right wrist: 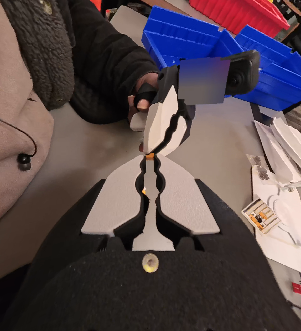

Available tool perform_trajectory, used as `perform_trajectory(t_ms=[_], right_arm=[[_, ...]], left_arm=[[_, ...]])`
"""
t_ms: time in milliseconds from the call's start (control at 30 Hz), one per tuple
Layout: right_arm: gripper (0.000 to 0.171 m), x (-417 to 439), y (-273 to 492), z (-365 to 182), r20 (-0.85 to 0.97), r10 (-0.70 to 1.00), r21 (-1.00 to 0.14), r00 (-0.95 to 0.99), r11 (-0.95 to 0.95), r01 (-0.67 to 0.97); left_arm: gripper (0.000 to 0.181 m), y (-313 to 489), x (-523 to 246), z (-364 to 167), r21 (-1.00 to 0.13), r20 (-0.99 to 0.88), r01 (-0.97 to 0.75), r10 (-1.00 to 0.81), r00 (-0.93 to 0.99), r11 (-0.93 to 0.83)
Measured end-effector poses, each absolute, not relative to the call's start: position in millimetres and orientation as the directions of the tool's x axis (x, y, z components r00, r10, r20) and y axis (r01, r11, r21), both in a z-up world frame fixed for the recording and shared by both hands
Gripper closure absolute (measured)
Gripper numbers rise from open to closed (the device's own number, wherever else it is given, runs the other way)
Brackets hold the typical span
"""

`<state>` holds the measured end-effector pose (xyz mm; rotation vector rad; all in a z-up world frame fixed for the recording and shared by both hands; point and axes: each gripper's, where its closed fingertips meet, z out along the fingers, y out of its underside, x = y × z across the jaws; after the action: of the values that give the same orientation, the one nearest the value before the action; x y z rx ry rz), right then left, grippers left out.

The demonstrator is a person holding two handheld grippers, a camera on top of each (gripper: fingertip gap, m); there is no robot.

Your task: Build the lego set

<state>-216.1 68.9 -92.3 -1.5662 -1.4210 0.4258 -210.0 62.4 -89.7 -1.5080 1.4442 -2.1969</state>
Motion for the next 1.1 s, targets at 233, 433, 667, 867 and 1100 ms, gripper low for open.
perform_trajectory(t_ms=[233,433,667,867,1100], right_arm=[[0.16,-208.0,89.9,-87.2,0.239,0.847,-0.867,0.475,-0.033,0.497],[0.162,-209.3,97.0,-82.3,0.004,0.752,-0.947,0.66,-0.209,0.243],[0.164,-208.3,101.8,-68.7,-0.212,0.7,-0.953,0.682,-0.303,0.014],[0.168,-209.1,100.3,-66.6,-0.172,0.703,-0.957,0.69,-0.285,0.051],[0.169,-208.8,92.2,-72.0,-0.121,0.76,-0.948,0.638,-0.279,0.154]], left_arm=[[0.179,87.6,-204.9,-82.3,-0.749,0.656,-0.267,-0.622,-0.428,-0.606],[0.179,100.6,-203.8,-77.8,-0.814,0.575,-0.165,-0.733,-0.365,-0.556],[0.179,98.3,-203.3,-73.2,-0.919,0.391,-0.095,-0.866,-0.312,-0.381],[0.179,94.7,-204.2,-67.2,-0.967,0.254,-0.053,-0.927,-0.274,-0.249],[0.179,86.0,-203.3,-72.3,-0.992,0.12,-0.075,-0.956,-0.267,-0.103]])
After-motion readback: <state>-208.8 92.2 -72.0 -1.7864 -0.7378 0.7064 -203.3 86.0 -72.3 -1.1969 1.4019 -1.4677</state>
